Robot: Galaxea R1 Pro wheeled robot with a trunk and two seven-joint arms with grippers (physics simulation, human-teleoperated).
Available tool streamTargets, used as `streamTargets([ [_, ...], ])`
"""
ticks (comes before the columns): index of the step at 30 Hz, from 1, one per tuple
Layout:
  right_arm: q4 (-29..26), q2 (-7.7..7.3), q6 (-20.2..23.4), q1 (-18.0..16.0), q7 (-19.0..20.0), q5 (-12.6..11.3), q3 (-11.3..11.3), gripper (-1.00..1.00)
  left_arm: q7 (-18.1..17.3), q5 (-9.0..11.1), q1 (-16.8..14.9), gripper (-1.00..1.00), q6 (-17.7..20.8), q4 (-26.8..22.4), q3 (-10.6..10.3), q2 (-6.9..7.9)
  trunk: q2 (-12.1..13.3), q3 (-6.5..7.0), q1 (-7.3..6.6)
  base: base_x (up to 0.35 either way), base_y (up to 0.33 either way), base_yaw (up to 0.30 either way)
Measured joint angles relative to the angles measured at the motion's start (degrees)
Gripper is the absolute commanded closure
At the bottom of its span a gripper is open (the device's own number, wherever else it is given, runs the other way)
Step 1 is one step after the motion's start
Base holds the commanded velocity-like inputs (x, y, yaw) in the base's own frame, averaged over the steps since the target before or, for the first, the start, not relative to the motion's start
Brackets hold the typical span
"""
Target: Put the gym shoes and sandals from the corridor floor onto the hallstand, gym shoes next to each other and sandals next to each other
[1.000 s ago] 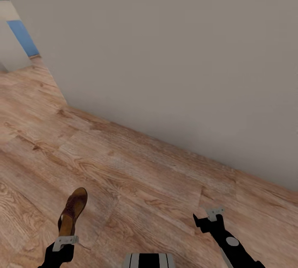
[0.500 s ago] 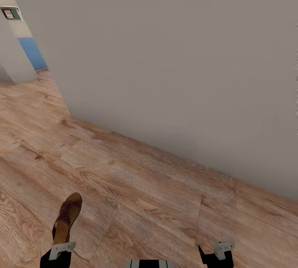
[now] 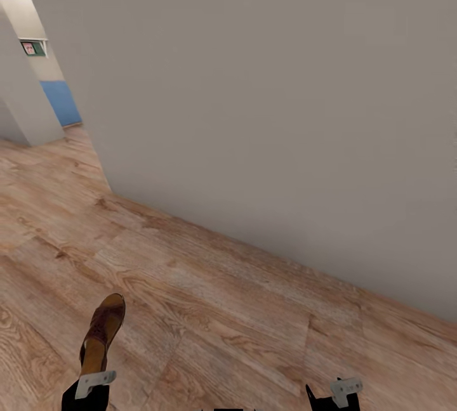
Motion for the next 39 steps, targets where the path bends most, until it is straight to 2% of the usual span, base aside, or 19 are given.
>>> streamTargets([
  [8,0.0,0.09,0.0,0.0,0.0,0.0,0.0,-1.00,0.0,0.0,0.0,1.00,0.0,0.0,0.0,-0.09,0.1,2.43,-0.21,0.000,0.000,0.000],
  [16,-0.3,0.13,0.0,0.0,0.0,-0.2,-0.2,-1.00,0.0,0.0,0.0,1.00,0.0,0.0,0.0,-0.08,0.2,4.30,-0.41,0.000,0.000,0.021],
  [31,-0.1,0.71,0.0,0.0,0.0,-0.1,-0.1,-1.00,0.1,0.0,0.0,1.00,0.0,0.1,0.0,-0.09,0.4,7.63,-0.80,0.000,0.000,0.252],
  [36,-0.1,0.72,0.1,0.0,0.0,-0.1,-0.1,-1.00,0.1,0.1,0.0,1.00,-0.1,1.5,0.1,-0.05,0.5,8.73,-0.93,0.000,0.000,0.278],
  [39,-0.1,0.72,0.1,0.0,0.0,-0.1,-0.1,-1.00,0.1,0.7,0.0,1.00,-0.1,1.7,0.1,-0.04,0.5,9.40,-1.00,0.000,0.000,0.279],
])
